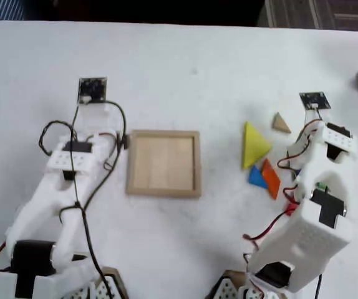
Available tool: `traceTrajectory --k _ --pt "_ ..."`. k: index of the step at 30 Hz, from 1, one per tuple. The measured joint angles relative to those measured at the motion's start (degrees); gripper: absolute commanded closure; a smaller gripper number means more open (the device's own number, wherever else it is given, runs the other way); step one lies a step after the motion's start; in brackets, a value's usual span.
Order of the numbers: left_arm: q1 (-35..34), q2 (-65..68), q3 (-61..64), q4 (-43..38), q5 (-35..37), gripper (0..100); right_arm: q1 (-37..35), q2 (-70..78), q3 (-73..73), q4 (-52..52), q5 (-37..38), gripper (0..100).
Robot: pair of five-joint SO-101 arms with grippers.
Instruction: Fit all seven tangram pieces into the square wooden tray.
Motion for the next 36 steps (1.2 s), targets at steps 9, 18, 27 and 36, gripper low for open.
traceTrajectory --k 9,18,27,36 --pt "0.00 0.00 0.00 0.00 0.00 79 -0.09 -0.09 -0.88 2.02 0.00 90.9" --pt "0.00 0.00 0.00 0.00 0.00 79 -1.67 -4.75 -4.40 13.98 -0.09 90.9" --pt "0.00 0.00 0.00 0.00 0.00 79 -2.99 -9.58 -4.40 16.70 -1.32 90.3" --pt "0.00 0.00 0.00 0.00 0.00 79 -2.99 -10.02 0.62 17.23 -1.23 71.8"
